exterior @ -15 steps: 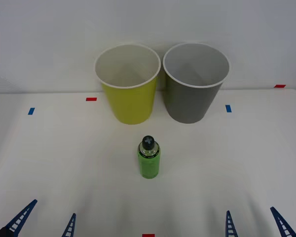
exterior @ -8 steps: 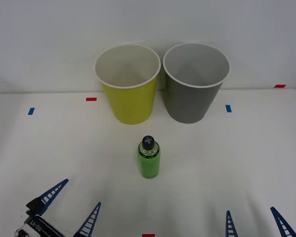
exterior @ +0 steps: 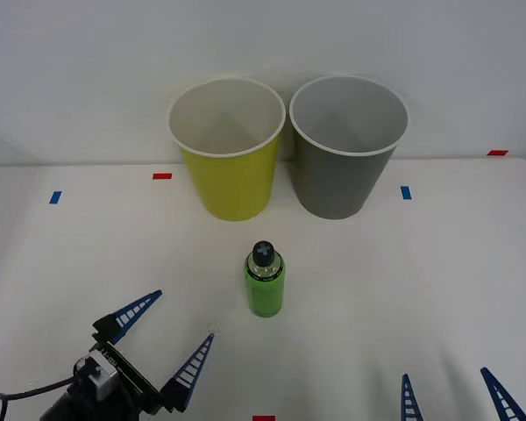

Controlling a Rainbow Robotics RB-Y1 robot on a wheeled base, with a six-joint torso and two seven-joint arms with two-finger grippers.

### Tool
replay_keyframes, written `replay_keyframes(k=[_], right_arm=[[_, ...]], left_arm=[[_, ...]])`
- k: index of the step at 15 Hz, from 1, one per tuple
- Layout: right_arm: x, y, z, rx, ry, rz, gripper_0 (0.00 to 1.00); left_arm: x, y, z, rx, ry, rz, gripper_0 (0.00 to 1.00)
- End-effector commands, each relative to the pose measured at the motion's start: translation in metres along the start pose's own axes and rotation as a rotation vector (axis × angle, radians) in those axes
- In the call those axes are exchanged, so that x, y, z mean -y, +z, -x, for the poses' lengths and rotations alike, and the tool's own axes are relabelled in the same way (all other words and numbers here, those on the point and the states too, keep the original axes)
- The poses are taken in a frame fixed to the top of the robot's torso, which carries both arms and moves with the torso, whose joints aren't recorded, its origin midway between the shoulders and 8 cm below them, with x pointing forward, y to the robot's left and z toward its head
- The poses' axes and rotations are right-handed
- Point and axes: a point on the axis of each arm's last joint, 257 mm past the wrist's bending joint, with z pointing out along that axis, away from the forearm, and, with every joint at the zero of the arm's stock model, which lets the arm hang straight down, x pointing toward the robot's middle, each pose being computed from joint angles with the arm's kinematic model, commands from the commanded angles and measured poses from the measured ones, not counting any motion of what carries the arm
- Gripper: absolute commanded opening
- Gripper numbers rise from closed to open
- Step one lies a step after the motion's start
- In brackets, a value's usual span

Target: Put cans in the gray bin and PET bottles in the light green bin.

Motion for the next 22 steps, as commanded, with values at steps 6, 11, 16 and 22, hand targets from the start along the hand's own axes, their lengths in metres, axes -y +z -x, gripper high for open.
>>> replay_keyframes(k=[6,11,16,22], right_arm=[[0.000,0.000,0.000,0.000,0.000,0.000,1.00],[0.000,0.000,0.000,0.000,0.000,0.000,1.00],[0.000,0.000,0.000,0.000,0.000,0.000,1.00],[0.000,0.000,0.000,0.000,0.000,0.000,1.00]], left_arm=[[0.022,0.037,0.004,0.005,-0.089,-0.042,1.00],[0.030,0.058,0.008,0.009,-0.092,-0.072,1.00],[0.047,0.079,0.012,0.015,-0.081,-0.091,1.00],[0.059,0.101,0.018,0.023,-0.086,-0.103,1.00]])
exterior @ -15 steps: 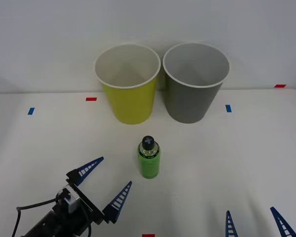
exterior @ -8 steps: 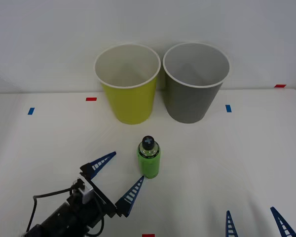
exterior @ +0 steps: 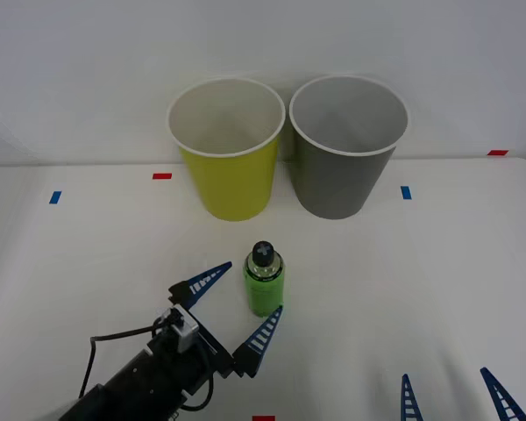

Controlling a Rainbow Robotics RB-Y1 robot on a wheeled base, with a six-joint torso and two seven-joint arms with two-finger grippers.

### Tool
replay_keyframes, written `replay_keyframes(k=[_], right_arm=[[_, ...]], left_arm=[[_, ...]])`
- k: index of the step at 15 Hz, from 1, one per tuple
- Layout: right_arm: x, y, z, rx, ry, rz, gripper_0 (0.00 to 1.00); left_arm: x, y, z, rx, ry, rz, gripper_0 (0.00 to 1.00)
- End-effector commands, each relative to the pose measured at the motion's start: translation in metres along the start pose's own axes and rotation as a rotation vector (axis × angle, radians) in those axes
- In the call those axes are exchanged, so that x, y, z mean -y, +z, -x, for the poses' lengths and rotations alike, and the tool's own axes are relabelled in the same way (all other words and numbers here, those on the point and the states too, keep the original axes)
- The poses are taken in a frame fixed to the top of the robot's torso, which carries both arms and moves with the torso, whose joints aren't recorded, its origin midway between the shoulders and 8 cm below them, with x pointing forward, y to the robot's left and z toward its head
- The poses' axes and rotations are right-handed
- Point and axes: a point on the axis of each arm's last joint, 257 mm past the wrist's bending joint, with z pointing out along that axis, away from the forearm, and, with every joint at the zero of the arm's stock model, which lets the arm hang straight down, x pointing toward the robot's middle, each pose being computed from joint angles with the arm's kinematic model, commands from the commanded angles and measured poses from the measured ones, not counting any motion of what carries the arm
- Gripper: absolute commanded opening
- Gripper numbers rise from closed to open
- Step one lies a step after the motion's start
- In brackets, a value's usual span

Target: Put cans in the gray bin and PET bottles in the light green bin.

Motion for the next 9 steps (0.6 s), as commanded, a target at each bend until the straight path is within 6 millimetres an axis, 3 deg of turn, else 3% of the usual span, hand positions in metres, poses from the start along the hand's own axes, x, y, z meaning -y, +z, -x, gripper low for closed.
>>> replay_keyframes(k=[1,7,9], right_arm=[[0.000,0.000,0.000,0.000,0.000,0.000,1.00],[0.000,0.000,0.000,0.000,0.000,0.000,1.00],[0.000,0.000,0.000,0.000,0.000,0.000,1.00]], left_arm=[[0.003,0.014,0.002,-0.004,-0.001,-0.011,1.00],[0.007,0.038,0.009,-0.003,-0.016,-0.028,1.00],[0.008,0.038,0.008,-0.004,-0.014,-0.027,1.00]])
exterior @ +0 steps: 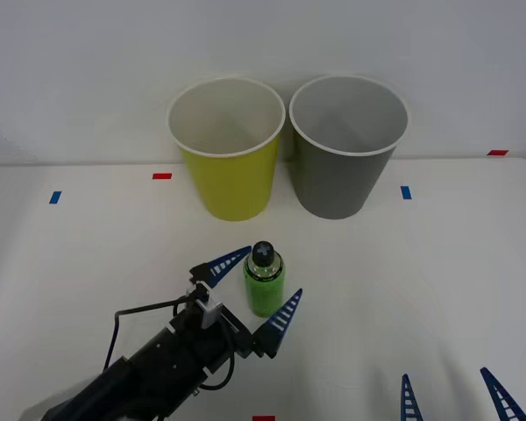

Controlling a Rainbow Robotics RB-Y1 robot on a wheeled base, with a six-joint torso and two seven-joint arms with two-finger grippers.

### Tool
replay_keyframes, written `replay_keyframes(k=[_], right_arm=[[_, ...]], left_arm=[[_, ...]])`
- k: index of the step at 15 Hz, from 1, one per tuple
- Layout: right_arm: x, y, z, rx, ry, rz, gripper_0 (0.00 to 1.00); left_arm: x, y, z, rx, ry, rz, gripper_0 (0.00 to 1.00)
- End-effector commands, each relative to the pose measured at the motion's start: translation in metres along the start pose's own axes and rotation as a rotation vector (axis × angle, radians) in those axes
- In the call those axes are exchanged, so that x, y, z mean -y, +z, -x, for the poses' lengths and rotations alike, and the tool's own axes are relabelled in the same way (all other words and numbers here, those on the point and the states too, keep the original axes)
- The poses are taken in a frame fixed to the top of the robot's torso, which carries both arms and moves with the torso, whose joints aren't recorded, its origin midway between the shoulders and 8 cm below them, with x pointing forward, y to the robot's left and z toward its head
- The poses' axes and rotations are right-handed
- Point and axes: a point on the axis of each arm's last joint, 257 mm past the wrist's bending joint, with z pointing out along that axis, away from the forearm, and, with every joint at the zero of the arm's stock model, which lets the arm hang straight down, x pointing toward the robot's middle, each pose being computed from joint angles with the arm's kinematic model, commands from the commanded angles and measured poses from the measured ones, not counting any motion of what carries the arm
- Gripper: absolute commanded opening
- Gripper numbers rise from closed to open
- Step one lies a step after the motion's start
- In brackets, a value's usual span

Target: Put cans in the gray bin and PET bottles in the light green bin.

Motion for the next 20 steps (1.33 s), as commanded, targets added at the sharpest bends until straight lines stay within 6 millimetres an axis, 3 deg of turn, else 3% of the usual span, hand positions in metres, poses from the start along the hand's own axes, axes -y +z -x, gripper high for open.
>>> replay_keyframes(k=[1,10,15,16,17,18,20], right_arm=[[0.000,0.000,0.000,0.000,0.000,0.000,1.00],[0.000,0.000,0.000,0.000,0.000,0.000,1.00],[0.000,0.000,0.000,0.000,0.000,0.000,1.00],[0.000,0.000,0.000,0.000,0.000,0.000,1.00],[0.000,0.000,0.000,0.000,0.000,0.000,1.00],[0.000,0.000,0.000,0.000,0.000,0.000,1.00],[0.000,0.000,0.000,0.000,0.000,0.000,1.00]], left_arm=[[0.002,0.002,0.001,0.002,-0.001,0.000,1.00],[0.000,0.012,-0.004,0.004,-0.023,0.020,1.00],[-0.001,0.028,-0.005,0.013,-0.029,0.028,1.00],[0.000,0.031,-0.007,0.004,-0.026,0.023,0.87],[0.002,0.033,-0.006,0.006,-0.028,0.021,0.43],[0.002,0.033,-0.006,0.005,-0.028,0.021,0.08],[0.002,0.033,-0.007,0.001,-0.018,0.018,0.01]])
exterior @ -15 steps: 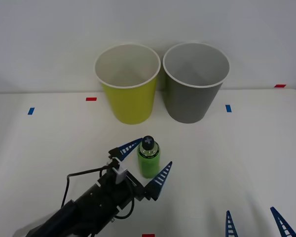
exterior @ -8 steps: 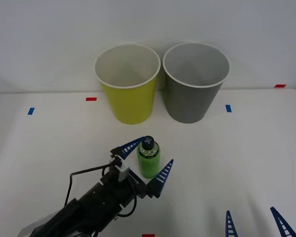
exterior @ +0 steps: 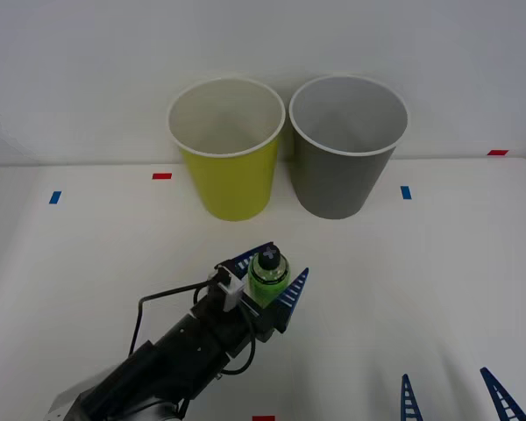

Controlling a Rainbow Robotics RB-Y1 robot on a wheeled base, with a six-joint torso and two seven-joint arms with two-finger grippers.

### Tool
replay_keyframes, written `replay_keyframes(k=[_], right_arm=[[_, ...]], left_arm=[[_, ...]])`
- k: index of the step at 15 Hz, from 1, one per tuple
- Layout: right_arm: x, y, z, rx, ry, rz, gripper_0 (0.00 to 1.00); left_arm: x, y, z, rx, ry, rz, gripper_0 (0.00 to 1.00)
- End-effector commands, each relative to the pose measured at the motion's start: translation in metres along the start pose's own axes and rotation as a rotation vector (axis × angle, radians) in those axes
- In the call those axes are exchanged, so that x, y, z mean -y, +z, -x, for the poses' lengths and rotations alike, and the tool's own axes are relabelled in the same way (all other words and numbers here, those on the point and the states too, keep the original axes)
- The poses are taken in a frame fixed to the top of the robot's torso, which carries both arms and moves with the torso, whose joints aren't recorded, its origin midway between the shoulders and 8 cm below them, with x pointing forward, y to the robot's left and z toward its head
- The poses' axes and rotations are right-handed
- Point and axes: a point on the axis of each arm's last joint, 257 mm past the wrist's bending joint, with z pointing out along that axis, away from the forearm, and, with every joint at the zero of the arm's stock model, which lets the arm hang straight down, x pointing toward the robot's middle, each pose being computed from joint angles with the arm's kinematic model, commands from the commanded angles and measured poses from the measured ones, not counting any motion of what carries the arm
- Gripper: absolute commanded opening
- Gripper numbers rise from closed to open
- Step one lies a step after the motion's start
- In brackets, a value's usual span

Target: Put cans in the gray bin and PET bottles in the light green bin.

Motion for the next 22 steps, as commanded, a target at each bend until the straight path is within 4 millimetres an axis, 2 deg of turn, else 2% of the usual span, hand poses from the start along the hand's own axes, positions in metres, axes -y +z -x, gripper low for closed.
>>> replay_keyframes(k=[1,5,8,14,16,18,22], right_arm=[[0.000,0.000,0.000,0.000,0.000,0.000,1.00],[0.000,0.000,0.000,0.000,0.000,0.000,1.00],[0.000,0.000,0.000,0.000,0.000,0.000,1.00],[0.000,0.000,0.000,0.000,0.000,0.000,1.00],[0.000,0.000,0.000,0.000,0.000,0.000,1.00],[0.000,0.000,0.000,0.000,0.000,0.000,1.00],[0.000,0.000,0.000,0.000,0.000,0.000,1.00]], left_arm=[[0.000,0.000,-0.001,-0.004,0.012,-0.004,0.00],[0.003,-0.005,-0.002,-0.053,0.041,-0.045,0.00],[-0.009,-0.013,0.008,-0.128,0.051,-0.075,0.00],[-0.050,-0.036,0.075,-0.258,0.021,-0.030,0.00],[-0.054,-0.047,0.103,-0.296,-0.086,-0.025,0.00],[-0.061,-0.056,0.122,-0.341,-0.082,-0.019,0.00],[-0.089,-0.074,0.165,-0.402,-0.046,0.047,0.00]])
